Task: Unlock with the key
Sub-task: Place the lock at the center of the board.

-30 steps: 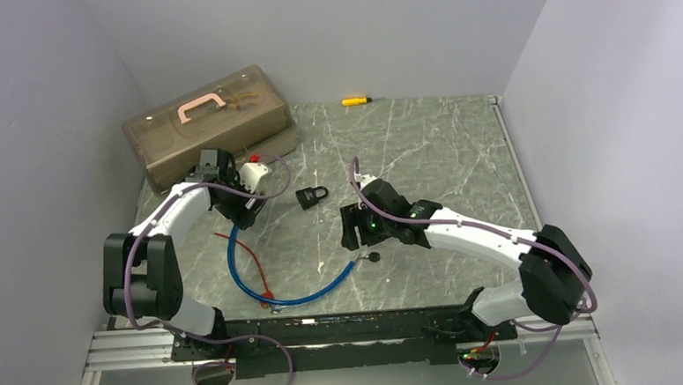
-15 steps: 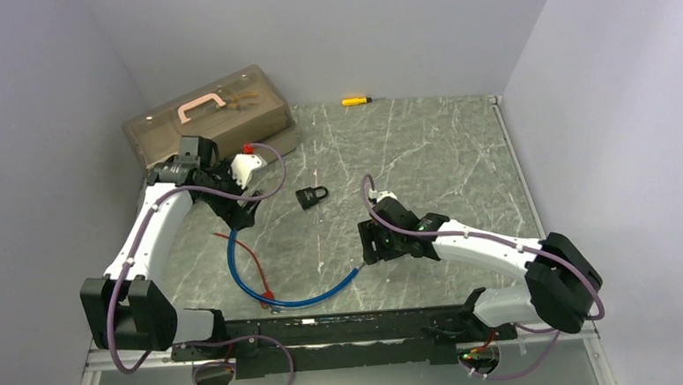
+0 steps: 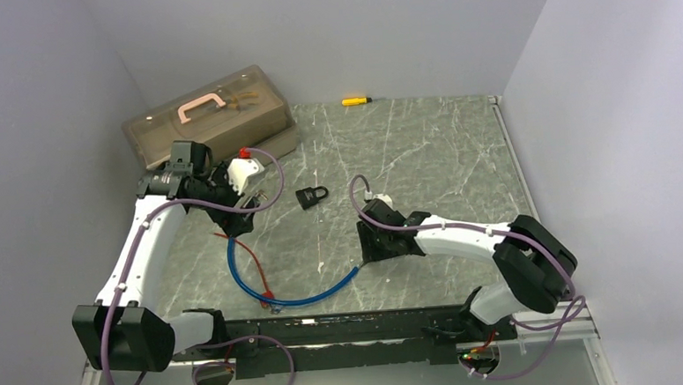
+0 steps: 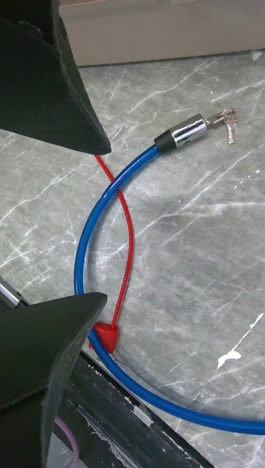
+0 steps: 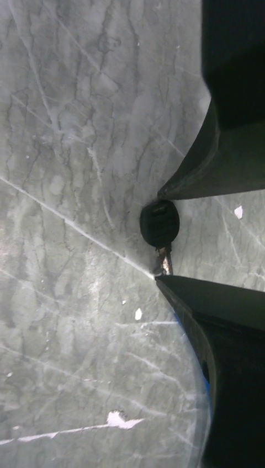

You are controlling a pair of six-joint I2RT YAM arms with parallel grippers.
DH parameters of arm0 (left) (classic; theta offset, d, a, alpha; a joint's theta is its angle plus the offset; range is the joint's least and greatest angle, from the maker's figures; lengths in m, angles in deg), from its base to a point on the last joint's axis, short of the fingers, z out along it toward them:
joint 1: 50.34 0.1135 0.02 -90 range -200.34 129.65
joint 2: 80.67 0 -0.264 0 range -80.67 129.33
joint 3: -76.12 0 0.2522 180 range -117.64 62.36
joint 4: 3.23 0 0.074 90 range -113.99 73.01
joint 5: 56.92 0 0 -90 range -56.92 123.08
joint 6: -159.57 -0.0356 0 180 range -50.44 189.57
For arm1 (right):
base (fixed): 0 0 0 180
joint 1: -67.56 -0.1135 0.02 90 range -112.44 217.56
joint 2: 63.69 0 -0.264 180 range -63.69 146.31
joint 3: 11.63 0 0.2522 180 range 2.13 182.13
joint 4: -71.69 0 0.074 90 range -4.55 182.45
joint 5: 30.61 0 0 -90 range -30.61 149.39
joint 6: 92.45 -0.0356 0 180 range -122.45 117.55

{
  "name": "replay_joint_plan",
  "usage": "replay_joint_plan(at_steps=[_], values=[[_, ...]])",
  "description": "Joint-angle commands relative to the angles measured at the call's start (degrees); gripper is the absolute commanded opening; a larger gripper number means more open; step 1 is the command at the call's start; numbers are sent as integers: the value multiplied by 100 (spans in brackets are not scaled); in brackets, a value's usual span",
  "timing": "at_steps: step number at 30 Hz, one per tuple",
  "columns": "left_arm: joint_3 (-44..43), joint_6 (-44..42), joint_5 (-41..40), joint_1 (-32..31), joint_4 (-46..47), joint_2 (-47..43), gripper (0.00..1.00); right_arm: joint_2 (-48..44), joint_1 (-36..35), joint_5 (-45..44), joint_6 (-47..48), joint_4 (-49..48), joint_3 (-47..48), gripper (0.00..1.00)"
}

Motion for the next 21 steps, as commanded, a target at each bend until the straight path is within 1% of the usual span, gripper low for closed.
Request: replay_joint_plan(at_steps=[1, 6, 9, 11, 12, 14, 15, 18, 21], values=[[-78, -115, 182, 10, -67, -232, 99, 231, -14, -196, -191, -148, 241, 48], [-103, -72, 242, 12, -73, -395, 99, 115, -54, -340, -241, 89, 238, 32], [-178, -65, 342, 3, -127, -445, 99, -151, -87, -515, -283, 241, 151, 27], [-241, -61, 352, 1, -145, -458, 99, -328, -86, -611, -296, 324, 113, 26], [-276, -51, 356, -2, -154, -451, 99, -403, -90, -657, -303, 406, 130, 29], [-359, -33, 366, -5, -188, -441, 99, -575, -140, -728, -316, 599, 181, 46], [-377, -31, 379, -6, -204, -445, 99, -682, -205, -715, -266, 615, 182, 49], [-439, -23, 394, -13, -248, -473, 99, -1097, -570, -699, -105, 526, 113, 56], [-515, -14, 377, -15, -283, -473, 99, -1058, -816, -487, 86, 558, 92, 60]])
